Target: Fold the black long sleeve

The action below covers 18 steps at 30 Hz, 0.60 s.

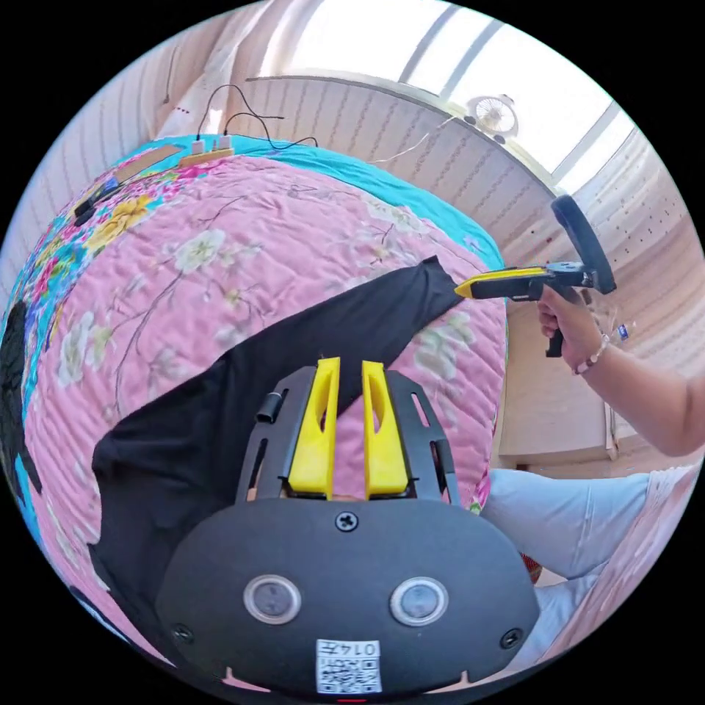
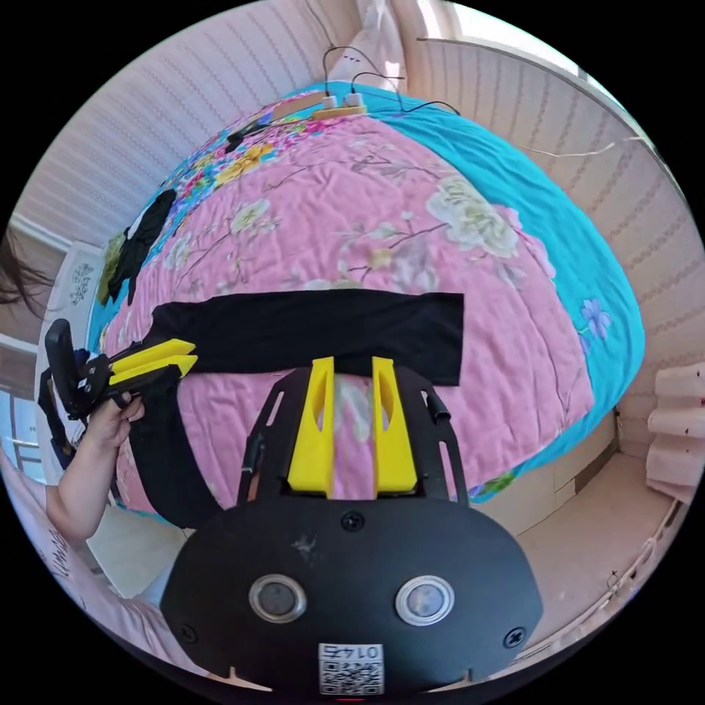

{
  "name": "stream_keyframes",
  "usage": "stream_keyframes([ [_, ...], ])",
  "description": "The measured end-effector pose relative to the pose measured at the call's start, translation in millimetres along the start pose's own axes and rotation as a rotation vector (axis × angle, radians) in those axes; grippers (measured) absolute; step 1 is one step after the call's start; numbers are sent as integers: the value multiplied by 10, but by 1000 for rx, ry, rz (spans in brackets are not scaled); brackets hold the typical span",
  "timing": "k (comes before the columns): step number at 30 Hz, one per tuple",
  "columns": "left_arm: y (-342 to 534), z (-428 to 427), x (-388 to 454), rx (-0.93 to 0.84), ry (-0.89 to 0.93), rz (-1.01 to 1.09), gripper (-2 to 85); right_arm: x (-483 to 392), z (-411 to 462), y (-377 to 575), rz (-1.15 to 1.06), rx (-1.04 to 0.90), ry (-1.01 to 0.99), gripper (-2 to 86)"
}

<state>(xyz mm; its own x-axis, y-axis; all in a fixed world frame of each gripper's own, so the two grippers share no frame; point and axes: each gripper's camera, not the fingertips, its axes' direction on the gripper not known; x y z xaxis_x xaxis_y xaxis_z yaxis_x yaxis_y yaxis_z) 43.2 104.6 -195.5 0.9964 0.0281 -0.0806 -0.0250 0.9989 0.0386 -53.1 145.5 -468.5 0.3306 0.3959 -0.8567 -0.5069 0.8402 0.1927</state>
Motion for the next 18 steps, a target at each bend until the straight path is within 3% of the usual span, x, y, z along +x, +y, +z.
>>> stream_keyframes([
  [7,-1016,790,76,-123,-102,71,62,1000,186,-58,128,108,-28,104],
  [11,-1263,1188,159,-174,-136,73,58,1359,584,-113,172,36,-61,100],
  [18,-1576,1427,215,-176,-117,47,2,1460,716,84,64,54,-66,14],
])
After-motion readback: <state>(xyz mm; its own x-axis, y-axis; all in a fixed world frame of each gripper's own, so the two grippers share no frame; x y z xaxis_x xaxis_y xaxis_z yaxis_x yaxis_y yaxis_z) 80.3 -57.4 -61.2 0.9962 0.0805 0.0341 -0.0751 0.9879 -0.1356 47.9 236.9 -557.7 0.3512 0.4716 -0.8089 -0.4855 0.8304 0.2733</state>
